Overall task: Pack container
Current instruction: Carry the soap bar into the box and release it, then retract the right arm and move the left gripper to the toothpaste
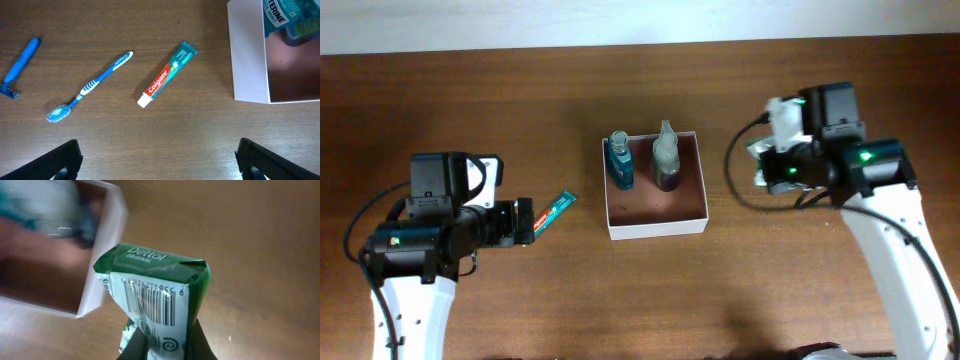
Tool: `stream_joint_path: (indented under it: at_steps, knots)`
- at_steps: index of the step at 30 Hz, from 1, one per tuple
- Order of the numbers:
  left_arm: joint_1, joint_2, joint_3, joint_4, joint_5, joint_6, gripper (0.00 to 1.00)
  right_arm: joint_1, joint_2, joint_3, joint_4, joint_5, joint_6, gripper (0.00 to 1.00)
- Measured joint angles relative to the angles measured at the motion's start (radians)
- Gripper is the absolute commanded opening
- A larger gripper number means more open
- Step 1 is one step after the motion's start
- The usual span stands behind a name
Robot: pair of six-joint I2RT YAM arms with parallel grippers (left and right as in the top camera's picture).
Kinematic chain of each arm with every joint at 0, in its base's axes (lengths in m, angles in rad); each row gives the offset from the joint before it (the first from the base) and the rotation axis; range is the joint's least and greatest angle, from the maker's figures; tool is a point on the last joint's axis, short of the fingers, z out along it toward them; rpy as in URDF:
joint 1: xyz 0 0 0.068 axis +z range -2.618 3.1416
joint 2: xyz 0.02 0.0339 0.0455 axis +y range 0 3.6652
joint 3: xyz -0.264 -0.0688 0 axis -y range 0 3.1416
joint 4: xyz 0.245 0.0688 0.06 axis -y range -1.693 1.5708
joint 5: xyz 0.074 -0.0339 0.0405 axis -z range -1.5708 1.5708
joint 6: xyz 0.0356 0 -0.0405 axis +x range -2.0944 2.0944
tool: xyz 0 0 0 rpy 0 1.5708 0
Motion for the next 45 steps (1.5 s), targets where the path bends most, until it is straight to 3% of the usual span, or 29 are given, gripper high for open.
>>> stream_joint_path:
  at_steps: [6,10,22,24,25,26,27,35,40,41,43,45]
  knots:
    - [0.0,0.0,0.0,0.0,0.0,0.0,0.99,0.282,-0.007,0.052,-0.001,0.003,-0.221,0.04]
    - [0.0,0.0,0.0,0.0,0.0,0.0,0.99,0.393,0.02,0.052,0.002,0.008,-0.353,0.04]
    - [0.0,0.0,0.0,-0.004,0.0,0.0,0.99,0.425,0.351,0.053,0.051,0.049,-0.438,0.12]
    - [0.0,0.0,0.0,-0.004,0.0,0.0,0.99,0.425,0.376,0.052,0.056,0.066,-0.444,0.25]
    - [0.0,0.0,0.0,-0.004,0.0,0.0,0.99,0.425,0.383,0.053,0.056,0.073,-0.445,0.39]
    - [0.0,0.0,0.0,-0.004,0.0,0.0,0.99,0.423,0.388,0.053,0.056,0.084,-0.443,0.61]
    - [0.0,0.0,0.0,-0.004,0.0,0.0,0.99,0.422,0.389,0.053,0.058,0.092,-0.443,0.69]
    - [0.0,0.0,0.0,-0.005,0.0,0.0,0.99,0.406,0.383,0.053,0.056,0.134,-0.385,0.66]
    - [0.0,0.0,0.0,-0.009,0.0,0.0,0.99,0.407,0.231,0.053,0.062,0.182,-0.286,0.67]
    - [0.0,0.0,0.0,-0.009,0.0,0.0,0.99,0.399,0.143,0.053,0.069,0.197,-0.213,0.71]
    - [0.0,0.0,0.0,-0.009,0.0,0.0,0.99,0.354,0.013,0.055,0.071,0.208,-0.094,0.98]
    - [0.0,0.0,0.0,-0.009,0.0,0.0,0.99,0.249,-0.114,0.06,0.056,0.22,0.074,0.99]
